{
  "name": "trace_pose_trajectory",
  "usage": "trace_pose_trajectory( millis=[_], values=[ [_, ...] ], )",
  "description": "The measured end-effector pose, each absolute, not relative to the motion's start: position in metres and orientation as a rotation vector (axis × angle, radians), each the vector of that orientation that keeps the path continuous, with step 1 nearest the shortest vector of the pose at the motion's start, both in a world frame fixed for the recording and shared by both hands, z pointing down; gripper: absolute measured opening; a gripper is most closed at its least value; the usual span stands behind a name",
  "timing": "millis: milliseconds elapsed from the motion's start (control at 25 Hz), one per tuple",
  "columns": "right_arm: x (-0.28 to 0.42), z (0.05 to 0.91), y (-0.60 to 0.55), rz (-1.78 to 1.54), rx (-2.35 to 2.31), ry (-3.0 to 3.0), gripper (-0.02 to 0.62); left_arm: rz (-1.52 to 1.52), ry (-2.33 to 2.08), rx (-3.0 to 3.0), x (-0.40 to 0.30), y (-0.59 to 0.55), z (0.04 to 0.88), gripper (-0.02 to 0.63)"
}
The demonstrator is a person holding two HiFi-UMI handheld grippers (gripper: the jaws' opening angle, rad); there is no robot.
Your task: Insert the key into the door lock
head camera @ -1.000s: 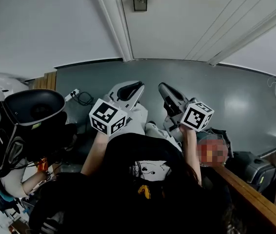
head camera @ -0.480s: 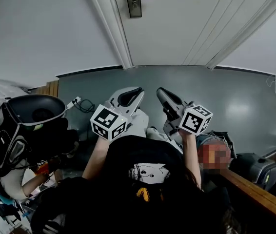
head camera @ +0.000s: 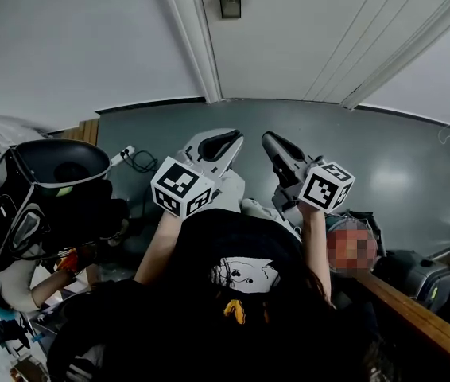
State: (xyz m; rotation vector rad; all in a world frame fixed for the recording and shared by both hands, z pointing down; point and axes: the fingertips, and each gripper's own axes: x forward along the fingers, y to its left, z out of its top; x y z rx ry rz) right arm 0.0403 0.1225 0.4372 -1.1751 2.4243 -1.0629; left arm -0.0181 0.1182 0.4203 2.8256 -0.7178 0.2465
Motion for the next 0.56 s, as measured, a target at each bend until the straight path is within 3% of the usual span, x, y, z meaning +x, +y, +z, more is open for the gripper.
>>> trace_pose_trajectory(
  millis=[560],
  values=[
    [0.071, 0.445, 0.130, -1.022, -1.291, 2.431, 0.017, 0.321, -0.704, 2.829, -0.009, 0.131, 0.433, 0.032]
  ],
)
